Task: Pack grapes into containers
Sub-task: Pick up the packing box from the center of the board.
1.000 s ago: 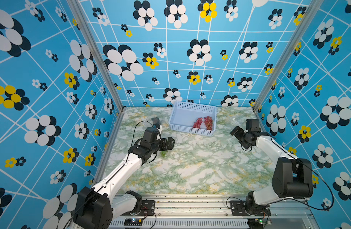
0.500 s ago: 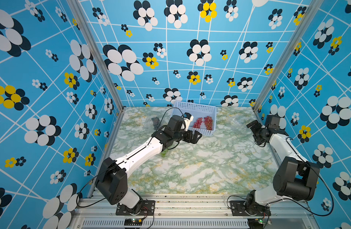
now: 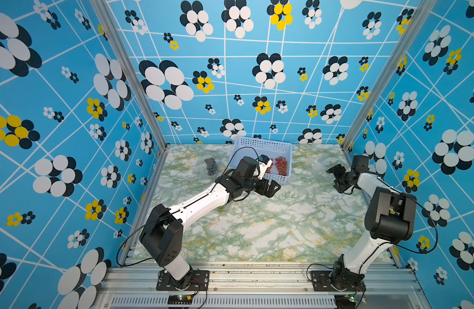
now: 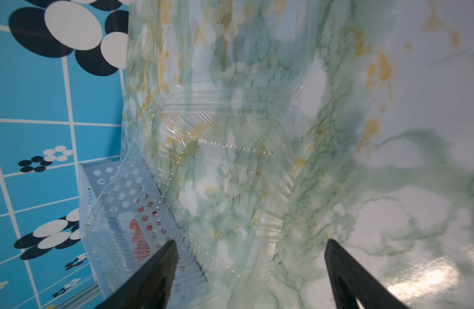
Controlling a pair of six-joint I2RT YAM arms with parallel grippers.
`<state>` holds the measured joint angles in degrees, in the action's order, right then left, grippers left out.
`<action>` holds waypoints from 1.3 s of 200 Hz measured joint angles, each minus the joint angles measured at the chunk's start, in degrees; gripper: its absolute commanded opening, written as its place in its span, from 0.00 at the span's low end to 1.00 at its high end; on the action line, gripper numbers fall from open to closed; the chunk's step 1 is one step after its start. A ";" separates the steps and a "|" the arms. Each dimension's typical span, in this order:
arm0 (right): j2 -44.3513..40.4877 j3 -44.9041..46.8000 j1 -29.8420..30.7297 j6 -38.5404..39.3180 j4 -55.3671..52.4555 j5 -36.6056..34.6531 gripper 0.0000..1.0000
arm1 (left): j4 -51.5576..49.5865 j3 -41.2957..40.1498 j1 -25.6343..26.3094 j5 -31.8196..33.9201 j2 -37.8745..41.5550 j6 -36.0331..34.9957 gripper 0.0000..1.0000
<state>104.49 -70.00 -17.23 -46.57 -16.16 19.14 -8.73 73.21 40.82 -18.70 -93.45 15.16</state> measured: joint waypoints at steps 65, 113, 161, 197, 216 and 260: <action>-0.28 5.90 3.06 -0.37 3.56 0.66 0.57 | -0.15 0.07 1.22 0.04 0.02 0.00 0.99; -2.36 10.71 5.62 -0.35 4.79 -0.90 0.38 | -1.62 0.04 1.33 0.50 2.99 0.22 1.00; -4.15 14.58 6.36 0.37 6.64 -2.73 0.20 | -1.57 -0.33 1.90 1.11 5.95 0.28 1.00; -6.10 16.22 6.36 1.40 6.47 -4.72 0.08 | -2.01 -1.25 2.03 1.25 6.05 0.81 0.99; -7.30 16.26 6.36 2.43 5.97 -6.25 0.03 | -2.08 -1.40 2.03 1.38 6.05 0.87 0.99; -12.26 15.93 6.99 4.74 3.34 -10.19 0.00 | -2.73 -1.40 2.01 1.53 6.05 0.94 1.00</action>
<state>92.23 -54.06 -10.24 -41.82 -12.82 8.95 -11.46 71.81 42.83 -17.17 -87.39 16.10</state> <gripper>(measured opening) 0.101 0.995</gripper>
